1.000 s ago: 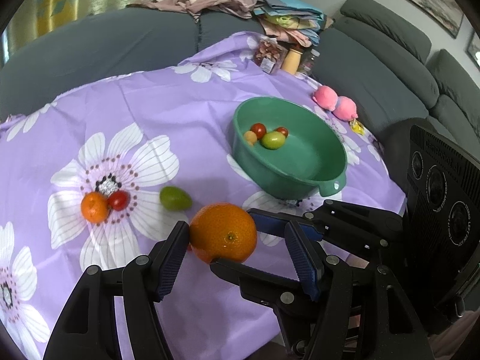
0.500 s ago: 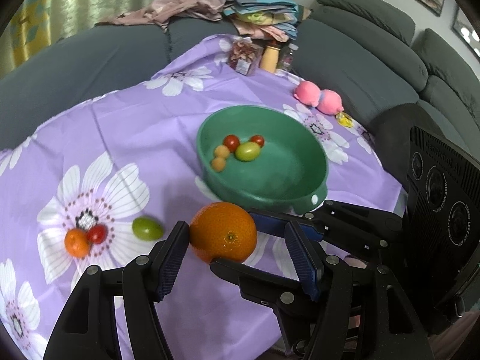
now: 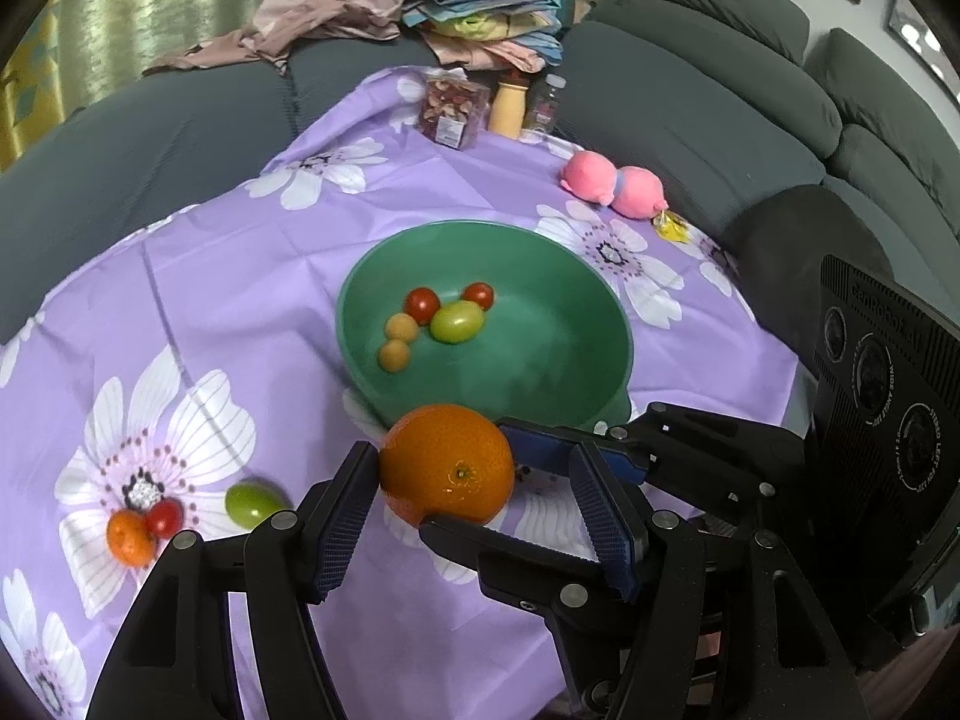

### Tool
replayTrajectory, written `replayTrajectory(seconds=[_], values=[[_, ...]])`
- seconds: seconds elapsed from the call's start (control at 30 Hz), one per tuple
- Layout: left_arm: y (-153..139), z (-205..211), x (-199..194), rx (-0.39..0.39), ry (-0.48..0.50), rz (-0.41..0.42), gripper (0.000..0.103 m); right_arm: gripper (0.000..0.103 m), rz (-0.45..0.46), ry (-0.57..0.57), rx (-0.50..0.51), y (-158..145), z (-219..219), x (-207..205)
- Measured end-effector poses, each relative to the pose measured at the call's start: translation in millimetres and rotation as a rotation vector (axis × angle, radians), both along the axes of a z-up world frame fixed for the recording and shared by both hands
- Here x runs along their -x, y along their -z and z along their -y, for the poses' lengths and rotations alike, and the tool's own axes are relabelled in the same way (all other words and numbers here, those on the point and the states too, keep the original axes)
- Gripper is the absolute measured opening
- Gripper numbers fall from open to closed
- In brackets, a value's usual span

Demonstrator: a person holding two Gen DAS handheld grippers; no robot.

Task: Organize fruits
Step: 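Lift the orange with the left tool and carry it over the green bowl, then open the left tool to drop the orange into the green bowl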

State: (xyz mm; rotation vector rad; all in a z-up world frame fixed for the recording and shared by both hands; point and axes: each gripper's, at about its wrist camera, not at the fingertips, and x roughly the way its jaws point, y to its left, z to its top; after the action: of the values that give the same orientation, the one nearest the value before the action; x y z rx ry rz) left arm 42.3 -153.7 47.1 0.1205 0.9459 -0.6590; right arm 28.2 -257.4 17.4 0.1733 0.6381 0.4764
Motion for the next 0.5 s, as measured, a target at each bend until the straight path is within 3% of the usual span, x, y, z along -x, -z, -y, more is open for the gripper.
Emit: replayTrajectory(seconds=[0.5], values=[[13.9,29.6,-22.9,-0.01,0.054,-0.049,0.066,0.044,-0.035,0.067,-0.024,12.3,24.4,-12.4]])
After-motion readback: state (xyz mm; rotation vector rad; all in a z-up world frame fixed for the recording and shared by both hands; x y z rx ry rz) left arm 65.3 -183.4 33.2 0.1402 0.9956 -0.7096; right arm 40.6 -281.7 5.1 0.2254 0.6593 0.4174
